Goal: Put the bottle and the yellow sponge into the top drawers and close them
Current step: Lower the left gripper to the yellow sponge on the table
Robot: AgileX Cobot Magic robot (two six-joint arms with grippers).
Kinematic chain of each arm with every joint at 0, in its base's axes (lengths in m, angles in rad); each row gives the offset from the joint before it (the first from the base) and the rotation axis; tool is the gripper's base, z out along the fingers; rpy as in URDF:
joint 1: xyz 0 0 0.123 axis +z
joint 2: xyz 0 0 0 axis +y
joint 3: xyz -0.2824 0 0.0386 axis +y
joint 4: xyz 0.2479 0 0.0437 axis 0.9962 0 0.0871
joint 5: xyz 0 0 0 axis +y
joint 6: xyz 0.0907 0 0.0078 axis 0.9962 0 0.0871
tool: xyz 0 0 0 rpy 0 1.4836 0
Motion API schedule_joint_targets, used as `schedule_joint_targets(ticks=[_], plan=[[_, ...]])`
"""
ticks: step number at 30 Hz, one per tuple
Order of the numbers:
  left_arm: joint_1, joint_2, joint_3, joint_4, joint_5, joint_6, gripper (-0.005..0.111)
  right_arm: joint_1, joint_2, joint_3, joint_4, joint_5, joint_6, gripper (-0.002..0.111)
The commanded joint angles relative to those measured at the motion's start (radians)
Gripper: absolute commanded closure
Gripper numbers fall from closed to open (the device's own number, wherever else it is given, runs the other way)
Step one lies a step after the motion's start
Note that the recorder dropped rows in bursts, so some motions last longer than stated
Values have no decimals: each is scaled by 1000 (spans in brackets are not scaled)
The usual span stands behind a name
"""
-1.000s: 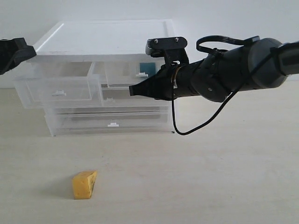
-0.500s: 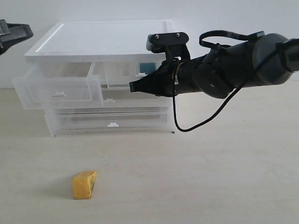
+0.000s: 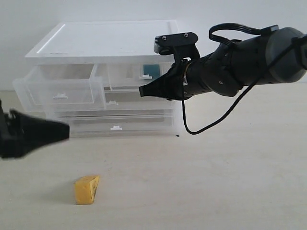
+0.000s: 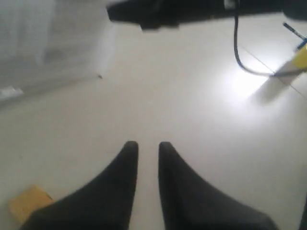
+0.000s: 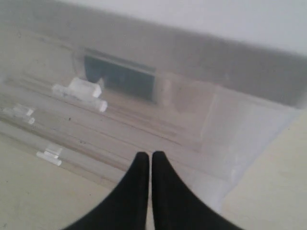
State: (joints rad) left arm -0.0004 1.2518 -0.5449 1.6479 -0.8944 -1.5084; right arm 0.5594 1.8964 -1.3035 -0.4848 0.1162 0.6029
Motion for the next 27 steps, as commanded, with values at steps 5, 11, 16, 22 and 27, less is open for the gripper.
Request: schedule_joint_targets(ticks=[5, 11, 16, 22, 27], plan=[[-82, 20, 211, -330, 264, 254, 54, -2, -11, -7, 2, 4, -11, 108], [-82, 91, 224, -385, 266, 277, 45, -2, -11, 0, 2, 14, -11, 108], [-82, 193, 199, -504, 292, 367, 45, -2, -11, 0, 2, 18, -11, 108], [-82, 323, 183, -567, 161, 458, 45, -2, -11, 0, 2, 23, -11, 108], [-133, 414, 158, -743, 214, 594, 45, -2, -11, 0, 2, 12, -11, 108]])
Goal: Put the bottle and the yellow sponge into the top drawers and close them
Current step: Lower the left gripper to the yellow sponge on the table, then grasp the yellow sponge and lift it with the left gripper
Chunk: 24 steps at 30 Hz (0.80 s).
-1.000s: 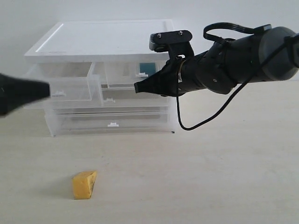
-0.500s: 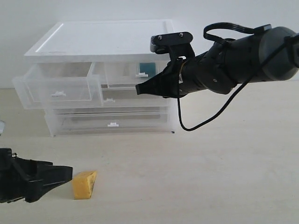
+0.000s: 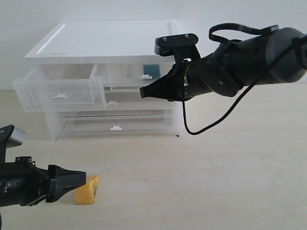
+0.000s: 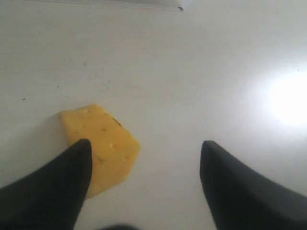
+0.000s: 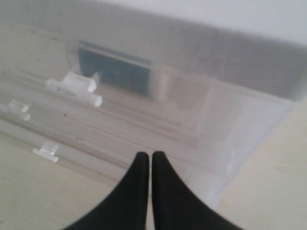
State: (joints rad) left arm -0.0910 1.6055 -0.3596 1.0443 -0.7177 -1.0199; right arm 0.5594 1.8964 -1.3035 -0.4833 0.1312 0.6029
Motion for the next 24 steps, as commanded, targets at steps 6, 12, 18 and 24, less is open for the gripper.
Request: schedule_joint_targets(ticks=[6, 12, 18, 24], plan=[[-143, 93, -90, -218, 162, 146, 45, -2, -11, 0, 0, -6, -14, 108], [-260, 140, -160, -405, 360, 280, 46, -2, -11, 0, 0, -6, -16, 108], [-268, 148, -171, -447, 397, 303, 46, -2, -11, 0, 0, -7, -36, 108], [-293, 148, -171, -452, 434, 262, 46, -2, -11, 0, 0, -21, -36, 108]])
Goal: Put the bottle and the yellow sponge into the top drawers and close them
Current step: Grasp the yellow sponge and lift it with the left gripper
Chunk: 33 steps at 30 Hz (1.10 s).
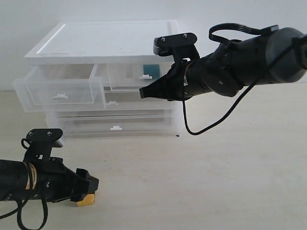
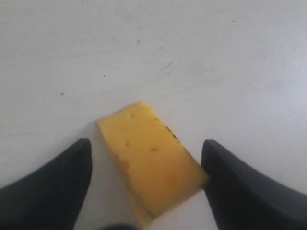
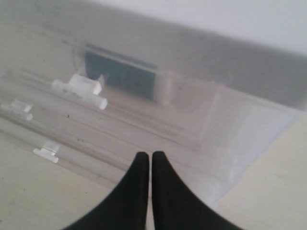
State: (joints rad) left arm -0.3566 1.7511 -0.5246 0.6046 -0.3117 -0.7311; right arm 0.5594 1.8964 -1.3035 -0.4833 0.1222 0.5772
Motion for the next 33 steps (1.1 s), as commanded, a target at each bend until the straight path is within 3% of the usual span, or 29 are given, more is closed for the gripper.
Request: schedule_joint_targets(ticks=[1, 5, 8, 10, 12, 13, 16, 18, 20, 24, 29, 33], plan=[[-41, 2, -6, -13, 42, -33, 46, -2, -11, 0, 0, -12, -10, 108], [-85, 2, -7, -13, 91, -33, 52, -2, -11, 0, 0, -12, -10, 108], [-87, 2, -12, -13, 107, -31, 65, -2, -11, 0, 0, -12, -10, 108], [-87, 0, -12, -13, 110, -31, 76, -2, -11, 0, 0, -2, -8, 108], [-87, 0, -12, -5, 114, -15, 99, -2, -11, 0, 0, 3, -6, 108], [-87, -6, -12, 13, 142, -10, 103, -2, -11, 0, 0, 3, -6, 108], [-103, -66, -7, 15, 209, -10, 103, -2, -11, 0, 0, 3, -8, 108], [-141, -121, -6, 32, 251, -10, 103, -2, -11, 0, 0, 5, -8, 108], [-222, -250, -6, 44, 312, -8, 103, -2, -11, 0, 0, 7, -8, 108], [-282, -458, -6, 66, 366, -8, 103, -2, -11, 0, 0, 15, -10, 108], [-282, -639, -6, 86, 398, 18, 103, -2, -11, 0, 0, 17, -10, 108], [-280, -795, -40, 326, 403, 28, 103, -2, -11, 0, 0, 19, -10, 108]])
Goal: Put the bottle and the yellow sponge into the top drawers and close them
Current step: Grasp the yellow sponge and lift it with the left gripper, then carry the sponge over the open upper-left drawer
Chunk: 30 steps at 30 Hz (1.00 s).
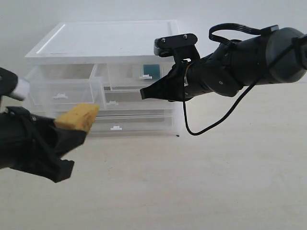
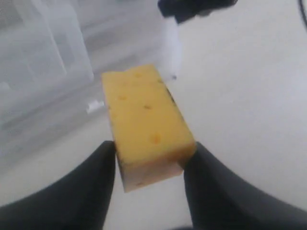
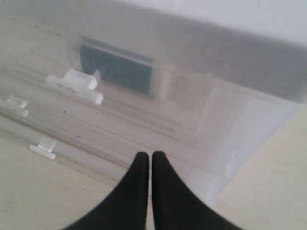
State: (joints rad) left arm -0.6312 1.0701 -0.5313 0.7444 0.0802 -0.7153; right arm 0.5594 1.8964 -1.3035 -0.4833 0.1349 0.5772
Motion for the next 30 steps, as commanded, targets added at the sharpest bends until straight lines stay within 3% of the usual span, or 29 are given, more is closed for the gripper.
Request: schedule_joint_targets(ticks=[1, 6, 12, 18, 22, 24, 27, 30], plan=[[5, -135, -51, 231, 31, 8, 103, -2, -11, 0, 0, 7, -10, 108], [75, -110, -164, 440, 56, -8, 103, -2, -11, 0, 2, 13, -8, 108], [138, 44, -332, 532, 36, 0, 103, -2, -11, 0, 2, 4, 11, 108], [145, 184, -398, 845, 90, 289, 103, -2, -11, 0, 2, 12, 18, 108], [145, 231, -398, 788, 261, 357, 103, -2, -11, 0, 2, -2, 15, 108], [151, 244, -398, 788, 282, 378, 103, -2, -11, 0, 2, -15, 15, 108], [161, 242, -401, 740, 198, 395, 103, -2, -11, 0, 2, -25, 15, 108], [175, 240, -427, 543, 141, 395, 103, -2, -11, 0, 2, -25, 15, 108]])
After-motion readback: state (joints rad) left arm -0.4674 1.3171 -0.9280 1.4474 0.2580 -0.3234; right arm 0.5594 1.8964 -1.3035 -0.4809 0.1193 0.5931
